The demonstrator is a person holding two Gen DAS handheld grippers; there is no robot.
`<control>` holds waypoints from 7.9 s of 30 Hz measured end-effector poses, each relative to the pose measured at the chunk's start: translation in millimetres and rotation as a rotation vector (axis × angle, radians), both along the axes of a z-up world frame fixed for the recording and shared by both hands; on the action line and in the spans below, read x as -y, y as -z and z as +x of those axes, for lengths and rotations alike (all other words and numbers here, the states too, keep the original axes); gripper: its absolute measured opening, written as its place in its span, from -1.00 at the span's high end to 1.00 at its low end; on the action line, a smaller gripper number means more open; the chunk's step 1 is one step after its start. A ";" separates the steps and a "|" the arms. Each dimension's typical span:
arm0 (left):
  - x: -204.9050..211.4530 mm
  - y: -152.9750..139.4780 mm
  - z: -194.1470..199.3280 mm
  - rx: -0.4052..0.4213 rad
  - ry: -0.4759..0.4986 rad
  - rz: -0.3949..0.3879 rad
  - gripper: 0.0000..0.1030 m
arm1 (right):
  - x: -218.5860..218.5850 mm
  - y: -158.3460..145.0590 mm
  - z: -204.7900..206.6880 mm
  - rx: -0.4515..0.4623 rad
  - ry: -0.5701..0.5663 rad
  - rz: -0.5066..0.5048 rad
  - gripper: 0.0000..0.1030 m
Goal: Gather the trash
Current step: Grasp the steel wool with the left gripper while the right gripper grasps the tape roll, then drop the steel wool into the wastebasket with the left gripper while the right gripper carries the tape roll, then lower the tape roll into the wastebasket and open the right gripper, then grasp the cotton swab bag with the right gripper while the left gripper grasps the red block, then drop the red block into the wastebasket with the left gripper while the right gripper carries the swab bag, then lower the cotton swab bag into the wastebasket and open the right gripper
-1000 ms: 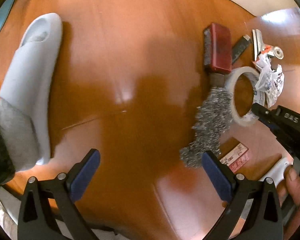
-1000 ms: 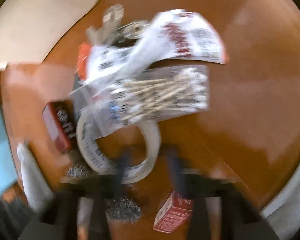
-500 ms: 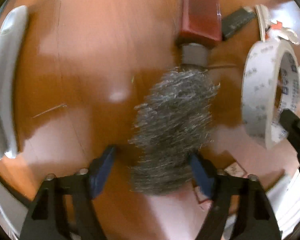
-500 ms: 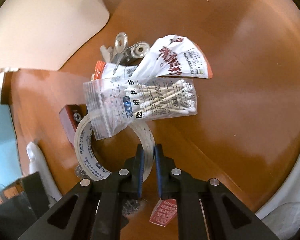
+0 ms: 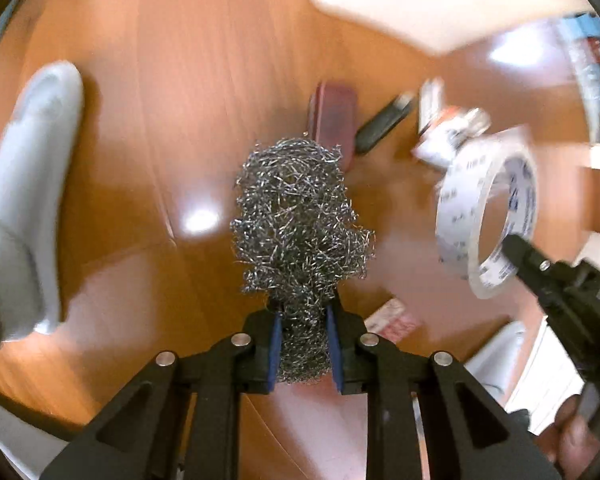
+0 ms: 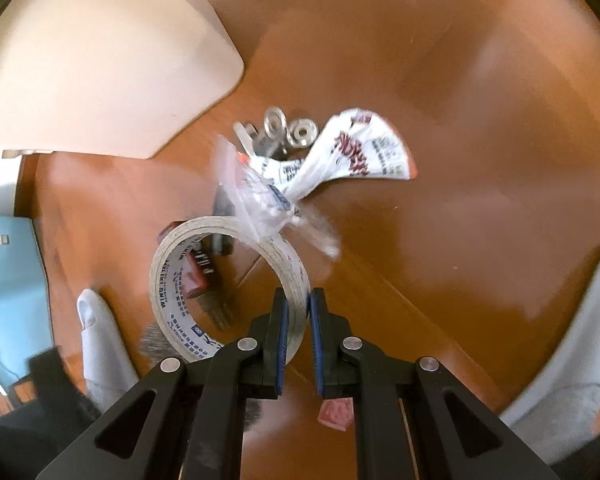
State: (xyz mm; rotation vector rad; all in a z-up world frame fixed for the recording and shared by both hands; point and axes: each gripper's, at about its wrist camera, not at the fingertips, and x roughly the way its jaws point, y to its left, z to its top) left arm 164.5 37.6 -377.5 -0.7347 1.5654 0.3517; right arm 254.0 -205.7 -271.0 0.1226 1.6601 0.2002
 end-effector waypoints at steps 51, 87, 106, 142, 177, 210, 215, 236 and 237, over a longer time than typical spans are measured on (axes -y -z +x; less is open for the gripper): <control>-126.1 -320.5 107.2 0.446 -0.134 0.064 -0.56 | 8.5 -292.7 49.0 0.313 0.135 0.392 0.79; -175.9 -358.1 93.9 0.567 -0.174 -0.067 -0.57 | -211.0 -130.6 189.0 0.147 -0.127 -0.090 0.63; -116.5 -314.5 109.2 0.430 0.013 0.076 -0.58 | 52.5 -69.2 70.1 0.124 0.317 -0.120 -0.36; 9.9 12.2 73.5 -0.090 0.154 0.127 -0.58 | 41.1 66.6 5.9 0.113 0.236 -0.144 0.79; 44.1 -144.2 86.9 0.302 0.338 0.202 0.42 | 36.8 -84.8 56.4 0.293 0.346 -0.089 0.79; -63.8 -220.1 217.3 0.268 0.160 0.282 0.37 | 4.8 -327.6 63.7 0.408 0.232 0.527 0.78; -85.1 -299.4 165.6 0.350 0.119 0.254 0.37 | -24.4 -327.0 69.7 0.427 0.146 0.493 0.78; -145.1 -345.2 118.9 0.488 0.103 0.203 0.37 | -215.1 -196.3 157.0 0.291 -0.154 0.084 0.79; -145.0 -347.0 117.9 0.491 0.111 0.209 0.37 | -220.7 -188.1 162.7 0.287 -0.156 0.062 0.79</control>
